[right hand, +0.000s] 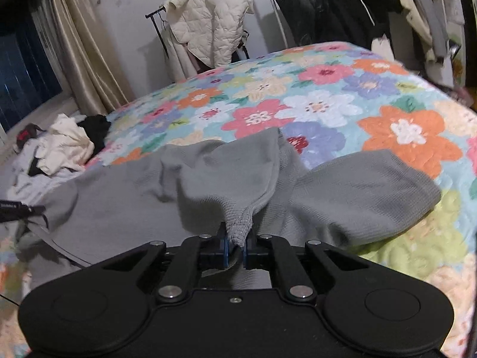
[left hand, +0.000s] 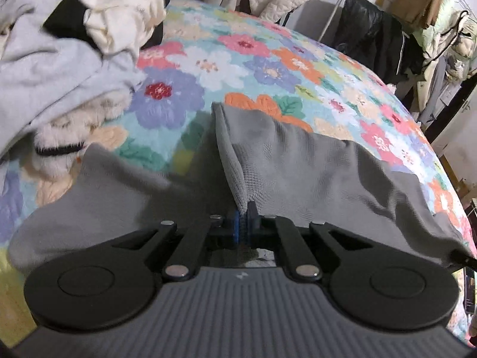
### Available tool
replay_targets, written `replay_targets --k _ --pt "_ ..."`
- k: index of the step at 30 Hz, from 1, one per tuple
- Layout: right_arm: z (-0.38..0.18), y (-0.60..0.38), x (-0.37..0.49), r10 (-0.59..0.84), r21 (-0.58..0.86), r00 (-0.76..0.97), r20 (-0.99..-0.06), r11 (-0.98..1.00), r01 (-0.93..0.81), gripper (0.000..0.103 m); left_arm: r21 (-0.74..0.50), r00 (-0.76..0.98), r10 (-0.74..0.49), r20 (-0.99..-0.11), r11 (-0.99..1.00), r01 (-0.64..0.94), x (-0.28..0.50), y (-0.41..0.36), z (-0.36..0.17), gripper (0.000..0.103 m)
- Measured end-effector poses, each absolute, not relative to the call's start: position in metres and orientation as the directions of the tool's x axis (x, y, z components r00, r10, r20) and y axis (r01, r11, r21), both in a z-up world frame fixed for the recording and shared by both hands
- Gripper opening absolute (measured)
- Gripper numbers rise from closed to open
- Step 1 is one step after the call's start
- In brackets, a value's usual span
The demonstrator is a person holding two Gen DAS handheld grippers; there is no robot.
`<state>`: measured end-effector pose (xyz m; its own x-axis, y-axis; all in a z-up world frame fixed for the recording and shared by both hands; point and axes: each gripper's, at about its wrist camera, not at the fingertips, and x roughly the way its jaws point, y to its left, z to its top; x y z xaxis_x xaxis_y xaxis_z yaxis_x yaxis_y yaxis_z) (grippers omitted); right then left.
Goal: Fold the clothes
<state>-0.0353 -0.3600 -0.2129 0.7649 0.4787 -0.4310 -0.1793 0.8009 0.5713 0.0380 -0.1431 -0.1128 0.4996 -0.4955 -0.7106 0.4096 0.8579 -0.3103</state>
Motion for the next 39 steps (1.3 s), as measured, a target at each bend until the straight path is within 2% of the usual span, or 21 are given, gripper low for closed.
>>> replay_targets --k 3,6,8,10,14,15,16,17,18,20,24,26,30,32,36,37,38,39 --pt "-0.213 -0.370 -0.033 0.530 0.663 0.764 -0.368 0.726 -0.184 0.009 -0.291 0.563 -0.489 -0.667 0.866 0.407 0.024 -0.123 -0.087 0.003" --pt "-0.205 -0.396 -0.040 0.613 0.823 0.771 -0.174 0.520 -0.228 0.009 -0.326 0.553 -0.494 -0.671 0.867 0.378 0.019 -0.100 -0.080 0.003" --pt "-0.204 -0.407 -0.045 0.638 0.873 0.763 -0.109 0.429 -0.234 0.009 -0.354 0.509 -0.481 -0.714 0.875 0.330 0.025 -0.090 -0.100 0.004" --pt "-0.213 -0.406 -0.048 0.665 0.882 0.731 -0.152 0.425 -0.203 0.009 -0.346 0.454 -0.453 -0.767 0.888 0.302 0.032 -0.091 -0.131 0.006" --pt "-0.247 -0.378 -0.043 0.646 0.786 0.646 -0.407 0.608 -0.112 0.010 -0.267 0.369 -0.378 -0.849 0.910 0.318 0.029 -0.110 -0.170 0.008" --pt "-0.253 -0.370 -0.043 0.629 0.754 0.627 -0.460 0.649 -0.098 0.014 -0.235 0.375 -0.365 -0.852 0.907 0.350 0.024 -0.114 -0.168 0.016" --pt "-0.253 -0.365 -0.046 0.607 0.724 0.624 -0.492 0.684 -0.095 0.015 -0.187 0.388 -0.341 -0.856 0.904 0.384 0.018 -0.118 -0.162 0.030" --pt "-0.249 -0.361 -0.052 0.597 0.701 0.626 -0.503 0.704 -0.108 0.016 -0.139 0.403 -0.319 -0.858 0.899 0.415 0.011 -0.121 -0.156 0.037" --pt "-0.243 -0.358 -0.058 0.598 0.688 0.625 -0.502 0.714 -0.130 0.021 -0.100 0.420 -0.303 -0.856 0.892 0.440 0.004 -0.123 -0.148 0.044" --pt "-0.228 -0.353 -0.072 0.607 0.664 0.620 -0.497 0.726 -0.179 0.036 -0.048 0.447 -0.300 -0.843 0.869 0.492 -0.013 -0.125 -0.131 0.045" --pt "-0.205 -0.333 -0.095 0.690 0.615 0.550 -0.470 0.703 -0.357 0.039 -0.102 0.385 -0.417 -0.823 0.776 0.622 -0.046 -0.132 -0.115 0.047" --pt "-0.203 -0.314 -0.099 0.712 0.572 0.504 -0.490 0.698 -0.430 0.039 -0.144 0.310 -0.464 -0.830 0.715 0.685 -0.058 -0.145 -0.122 0.047" --pt "-0.216 -0.280 -0.099 0.693 0.494 0.473 -0.544 0.720 -0.487 0.039 -0.137 0.253 -0.475 -0.843 0.644 0.753 -0.067 -0.175 -0.146 0.047" --pt "-0.218 -0.270 -0.098 0.677 0.456 0.487 -0.552 0.733 -0.504 0.040 -0.110 0.240 -0.470 -0.849 0.602 0.791 -0.071 -0.191 -0.159 0.050" --pt "-0.222 -0.250 -0.091 0.607 0.297 0.525 -0.597 0.775 -0.558 0.039 0.030 0.303 -0.437 -0.847 0.529 0.848 -0.081 -0.209 -0.176 0.052" --pt "-0.223 -0.246 -0.089 0.591 0.262 0.530 -0.608 0.780 -0.569 0.037 0.018 0.299 -0.460 -0.836 0.522 0.853 -0.079 -0.206 -0.176 0.053" --pt "-0.225 -0.242 -0.087 0.575 0.231 0.539 -0.616 0.786 -0.574 0.026 0.003 0.293 -0.478 -0.828 0.519 0.855 -0.077 -0.203 -0.175 0.053" --pt "-0.224 -0.242 -0.087 0.563 0.209 0.548 -0.619 0.790 -0.577 0.022 -0.022 0.279 -0.483 -0.830 0.528 0.849 -0.073 -0.197 -0.172 0.046"
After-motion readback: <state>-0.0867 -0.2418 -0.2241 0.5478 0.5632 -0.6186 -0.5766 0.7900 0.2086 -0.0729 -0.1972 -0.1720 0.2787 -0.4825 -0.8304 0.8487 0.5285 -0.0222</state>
